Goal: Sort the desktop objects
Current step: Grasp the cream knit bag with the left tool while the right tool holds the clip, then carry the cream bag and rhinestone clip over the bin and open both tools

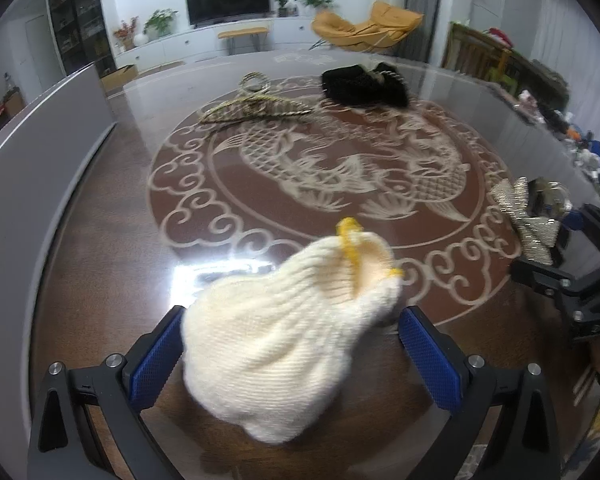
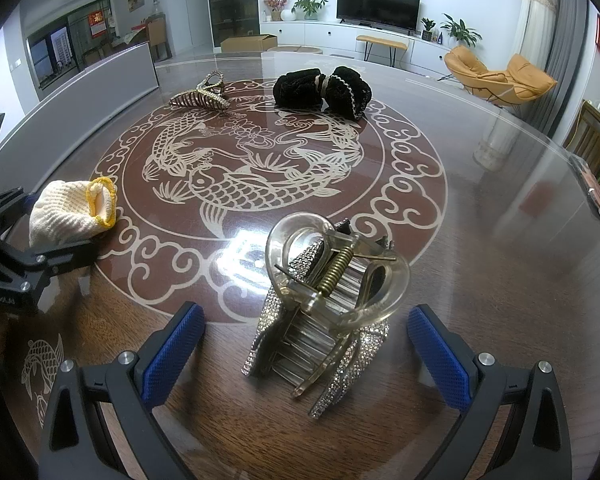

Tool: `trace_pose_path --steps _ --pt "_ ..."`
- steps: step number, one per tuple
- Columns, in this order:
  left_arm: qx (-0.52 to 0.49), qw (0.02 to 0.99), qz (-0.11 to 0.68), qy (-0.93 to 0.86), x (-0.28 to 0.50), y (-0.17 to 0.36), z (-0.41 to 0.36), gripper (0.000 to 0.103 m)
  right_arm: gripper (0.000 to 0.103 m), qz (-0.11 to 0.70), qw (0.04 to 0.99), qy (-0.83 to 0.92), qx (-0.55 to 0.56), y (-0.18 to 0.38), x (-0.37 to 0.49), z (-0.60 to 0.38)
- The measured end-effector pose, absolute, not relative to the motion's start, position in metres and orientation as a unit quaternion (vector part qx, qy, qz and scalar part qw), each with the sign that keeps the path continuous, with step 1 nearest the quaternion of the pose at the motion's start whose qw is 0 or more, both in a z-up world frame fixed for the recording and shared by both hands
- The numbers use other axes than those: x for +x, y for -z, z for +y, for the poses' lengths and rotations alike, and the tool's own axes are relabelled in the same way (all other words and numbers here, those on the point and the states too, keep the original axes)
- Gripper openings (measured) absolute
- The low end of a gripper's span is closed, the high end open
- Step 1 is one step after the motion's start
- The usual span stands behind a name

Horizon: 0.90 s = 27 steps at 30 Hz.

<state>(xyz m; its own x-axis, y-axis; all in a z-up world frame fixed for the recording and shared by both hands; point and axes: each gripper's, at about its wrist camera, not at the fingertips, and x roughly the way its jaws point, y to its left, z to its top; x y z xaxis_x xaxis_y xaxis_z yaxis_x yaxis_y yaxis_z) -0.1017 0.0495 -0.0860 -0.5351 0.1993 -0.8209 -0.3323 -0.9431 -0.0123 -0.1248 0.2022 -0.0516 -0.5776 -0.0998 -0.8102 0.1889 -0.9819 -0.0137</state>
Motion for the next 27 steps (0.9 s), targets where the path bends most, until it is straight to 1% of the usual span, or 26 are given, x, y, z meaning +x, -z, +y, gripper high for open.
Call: trace_pose_path --steps 1,2,3,4,5,7,12,15,19,23,27 --pt "-0.446 0.154 0.075 -0.878 -0.099 0.083 0.050 0.077 0.099 0.049 0.081 0.887 0.452 0.052 -0.125 0.203" --pt "-0.446 0.155 0.075 -0.878 -0.098 0.083 0.051 0.075 0.096 0.047 0.079 0.888 0.450 0.051 -0.125 0.203" --pt "-0.444 0.158 0.071 -0.879 -0.097 0.083 0.050 0.069 0.085 0.043 0.075 0.891 0.446 0.050 -0.124 0.205" --pt "-0.442 0.161 0.067 -0.880 -0.097 0.082 0.049 0.067 0.069 0.038 0.071 0.894 0.441 0.048 -0.122 0.208" --pt "-0.440 0.166 0.058 -0.881 -0.096 0.081 0.047 0.062 0.060 0.033 0.065 0.897 0.435 0.046 -0.121 0.211" --pt "-0.438 0.162 0.048 -0.883 -0.096 0.079 0.043 0.052 0.054 0.025 0.061 0.900 0.432 0.045 -0.121 0.214" --pt "-0.428 0.160 0.013 -0.889 -0.089 0.070 0.029 0.052 0.052 -0.029 0.079 0.899 0.430 0.034 -0.106 0.223" --pt "-0.413 0.159 -0.003 -0.897 -0.085 0.061 0.024 0.052 0.052 -0.022 0.085 0.902 0.424 0.026 -0.087 0.220" --pt "-0.402 0.156 -0.043 -0.901 -0.075 0.045 0.011 0.052 0.052 -0.009 0.096 0.903 0.418 0.013 -0.076 0.214" --pt "-0.375 0.140 -0.099 -0.911 -0.052 0.008 -0.030 0.052 0.052 -0.001 0.131 0.909 0.397 -0.013 -0.080 0.193" --pt "-0.346 0.106 -0.111 -0.926 -0.035 -0.033 -0.082 0.052 0.052 0.000 0.203 0.908 0.367 -0.046 -0.098 0.137"
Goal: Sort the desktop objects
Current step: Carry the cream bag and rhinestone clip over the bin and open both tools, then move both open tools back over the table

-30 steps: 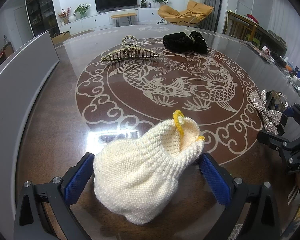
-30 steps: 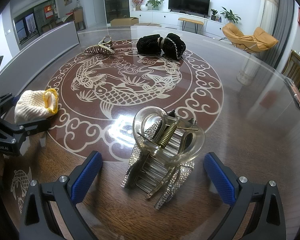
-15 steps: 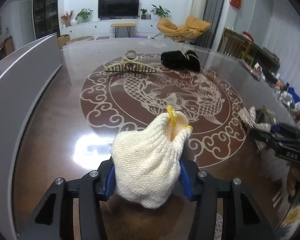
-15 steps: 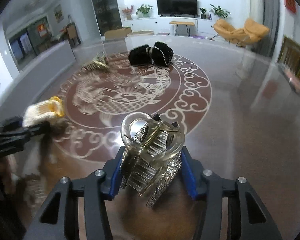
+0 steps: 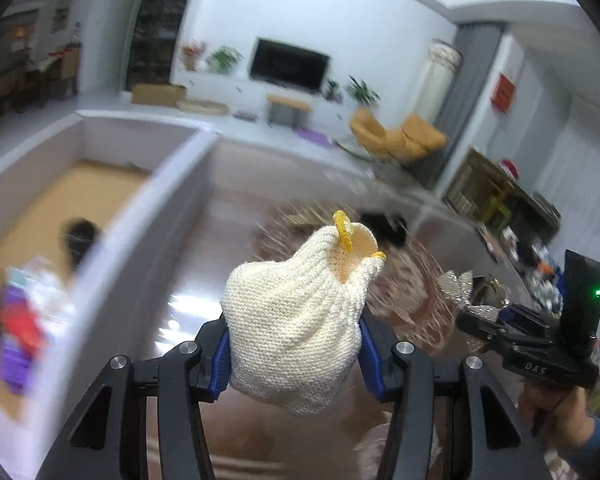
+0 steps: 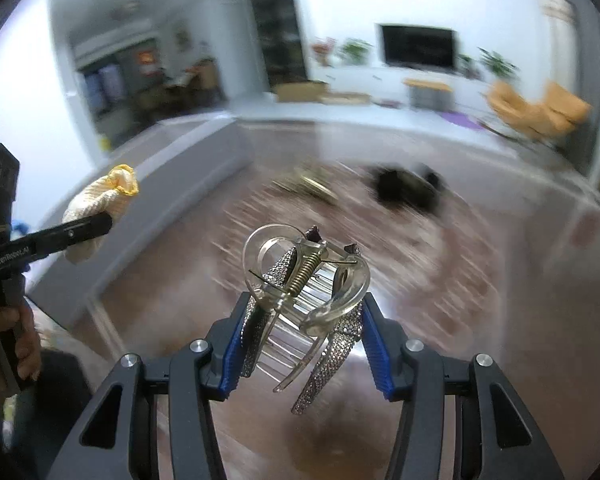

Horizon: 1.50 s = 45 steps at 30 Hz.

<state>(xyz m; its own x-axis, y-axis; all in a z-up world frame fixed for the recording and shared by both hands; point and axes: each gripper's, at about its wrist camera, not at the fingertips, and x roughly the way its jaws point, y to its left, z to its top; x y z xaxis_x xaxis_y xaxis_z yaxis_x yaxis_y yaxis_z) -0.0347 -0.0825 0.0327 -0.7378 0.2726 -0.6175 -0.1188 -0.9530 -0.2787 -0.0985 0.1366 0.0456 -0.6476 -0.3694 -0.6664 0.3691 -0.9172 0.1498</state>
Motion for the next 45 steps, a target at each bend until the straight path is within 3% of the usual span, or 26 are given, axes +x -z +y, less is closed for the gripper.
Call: trace_pose_path --steps 6,13,17,20,21,23,26,28,30,34,37,41,45 --pt "-0.353 -0.016 -0.121 -0.928 -0.031 -0.059 -0.198 0.052 0.052 0.013 0.341 0.883 0.322 -0.094 -0.128 -0.006" --pt "-0.428 -0.123 -0.158 -0.881 -0.039 -0.015 -0.299 0.052 0.052 0.075 0.445 0.825 0.341 -0.093 -0.148 -0.170" --pt "-0.471 -0.163 -0.147 -0.854 -0.046 0.010 -0.312 0.067 0.055 0.117 0.460 0.784 0.401 -0.055 -0.157 -0.236" --pt "-0.461 -0.158 -0.139 -0.862 -0.044 0.013 -0.307 0.079 0.070 0.127 0.457 0.772 0.423 -0.041 -0.164 -0.254" --pt "-0.457 -0.161 -0.135 -0.865 -0.043 0.012 -0.306 0.088 0.074 0.121 0.455 0.775 0.422 -0.042 -0.165 -0.252" --pt "-0.442 -0.172 -0.126 -0.871 -0.040 0.009 -0.302 0.093 0.083 0.102 0.458 0.782 0.411 -0.048 -0.164 -0.242" --pt "-0.420 -0.173 -0.138 -0.880 -0.039 -0.003 -0.296 0.093 0.086 0.083 0.452 0.805 0.376 -0.071 -0.160 -0.205" --pt "-0.402 -0.160 -0.139 -0.891 -0.032 -0.016 -0.290 0.093 0.098 0.071 0.435 0.828 0.347 -0.084 -0.161 -0.178" --pt "-0.383 -0.140 -0.125 -0.904 -0.030 -0.034 -0.264 0.093 0.103 0.065 0.399 0.855 0.325 -0.087 -0.161 -0.140" --pt "-0.357 -0.039 -0.095 -0.929 -0.029 -0.060 -0.186 0.095 0.103 0.073 0.316 0.885 0.334 -0.051 -0.161 -0.048" --pt "-0.359 0.029 -0.077 -0.930 -0.037 -0.058 -0.128 0.103 0.103 0.087 0.242 0.893 0.370 -0.014 -0.164 0.020" --pt "-0.407 0.097 -0.062 -0.906 -0.069 -0.014 -0.049 0.103 0.103 0.084 0.143 0.894 0.417 0.023 -0.162 0.112" --pt "-0.464 0.094 -0.041 -0.880 -0.107 0.046 -0.002 0.103 0.103 0.064 0.081 0.892 0.440 0.038 -0.154 0.181"
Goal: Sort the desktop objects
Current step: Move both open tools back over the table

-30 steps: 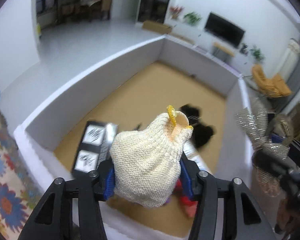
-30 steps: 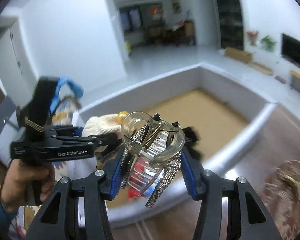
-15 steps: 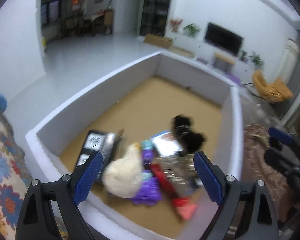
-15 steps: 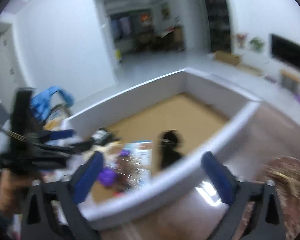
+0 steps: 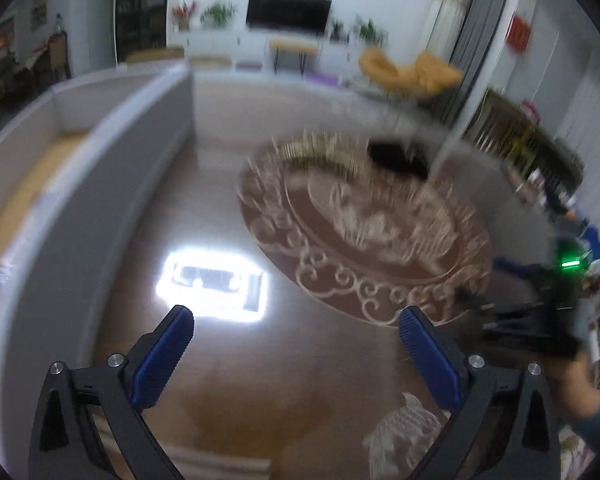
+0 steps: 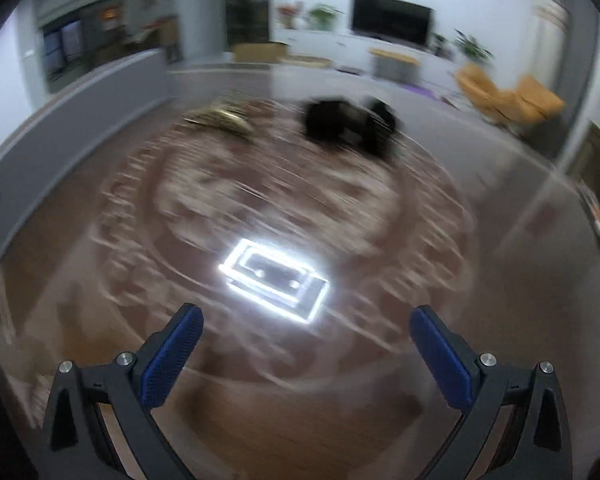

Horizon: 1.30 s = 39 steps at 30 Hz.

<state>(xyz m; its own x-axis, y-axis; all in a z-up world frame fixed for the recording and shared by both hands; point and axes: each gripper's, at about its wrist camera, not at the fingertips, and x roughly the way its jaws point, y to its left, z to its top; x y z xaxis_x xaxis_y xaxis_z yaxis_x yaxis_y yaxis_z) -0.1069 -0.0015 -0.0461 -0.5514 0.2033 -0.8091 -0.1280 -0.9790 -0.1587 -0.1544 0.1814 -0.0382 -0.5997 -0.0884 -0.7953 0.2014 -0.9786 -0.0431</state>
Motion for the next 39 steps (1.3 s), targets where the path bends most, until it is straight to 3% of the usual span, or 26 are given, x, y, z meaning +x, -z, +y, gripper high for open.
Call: trace_pose_path --steps 5,9,29,39 --pt "-0.489 0.056 -0.024 -0.870 -0.137 0.090 0.024 0.103 0.103 0.022 0.066 0.895 0.441 0.037 -0.152 0.211" --pt "-0.488 0.034 0.025 -0.872 -0.139 0.103 0.037 0.103 0.103 0.037 0.058 0.887 0.456 0.043 -0.156 0.206" --pt "-0.469 0.043 0.025 -0.882 -0.133 0.102 0.036 0.103 0.103 0.035 0.056 0.888 0.456 0.044 -0.157 0.203" --pt "-0.469 0.042 0.024 -0.882 -0.132 0.101 0.035 0.103 0.103 0.072 0.081 0.897 0.428 0.038 -0.275 0.160"
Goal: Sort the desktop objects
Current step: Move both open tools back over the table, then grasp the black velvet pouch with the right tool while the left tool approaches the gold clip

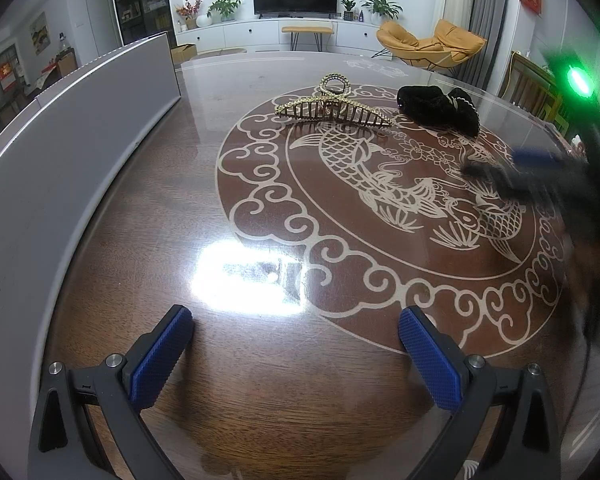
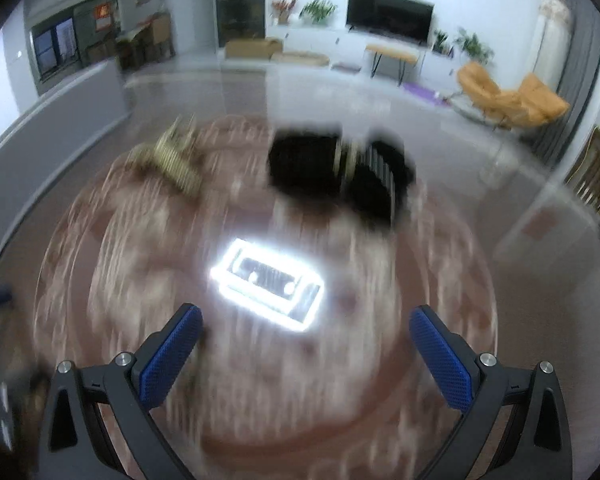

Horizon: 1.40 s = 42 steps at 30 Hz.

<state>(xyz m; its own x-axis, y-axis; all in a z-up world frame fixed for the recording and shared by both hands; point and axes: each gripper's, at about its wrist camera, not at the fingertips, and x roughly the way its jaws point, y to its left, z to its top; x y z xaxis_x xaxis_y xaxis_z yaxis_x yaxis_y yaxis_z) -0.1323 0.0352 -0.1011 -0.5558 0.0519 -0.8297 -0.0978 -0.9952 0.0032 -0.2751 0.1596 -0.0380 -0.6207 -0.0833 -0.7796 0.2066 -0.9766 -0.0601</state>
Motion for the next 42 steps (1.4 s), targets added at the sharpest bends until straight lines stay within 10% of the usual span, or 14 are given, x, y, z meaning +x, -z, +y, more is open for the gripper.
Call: trace_pose_path --steps 33,35,37,42 --pt "-0.469 0.043 0.025 -0.882 -0.135 0.101 0.035 0.103 0.100 0.178 0.156 0.874 0.425 0.042 -0.369 0.114" --pt "-0.469 0.043 0.025 -0.882 -0.135 0.101 0.035 0.103 0.082 0.161 0.182 0.873 0.422 0.043 -0.373 0.117" --pt "-0.469 0.044 0.025 -0.882 -0.135 0.099 0.033 0.103 0.043 0.129 0.207 0.868 0.433 0.044 -0.374 0.122" --pt "-0.469 0.044 0.025 -0.882 -0.135 0.099 0.033 0.103 0.036 0.083 0.188 0.879 0.431 0.038 -0.347 0.148"
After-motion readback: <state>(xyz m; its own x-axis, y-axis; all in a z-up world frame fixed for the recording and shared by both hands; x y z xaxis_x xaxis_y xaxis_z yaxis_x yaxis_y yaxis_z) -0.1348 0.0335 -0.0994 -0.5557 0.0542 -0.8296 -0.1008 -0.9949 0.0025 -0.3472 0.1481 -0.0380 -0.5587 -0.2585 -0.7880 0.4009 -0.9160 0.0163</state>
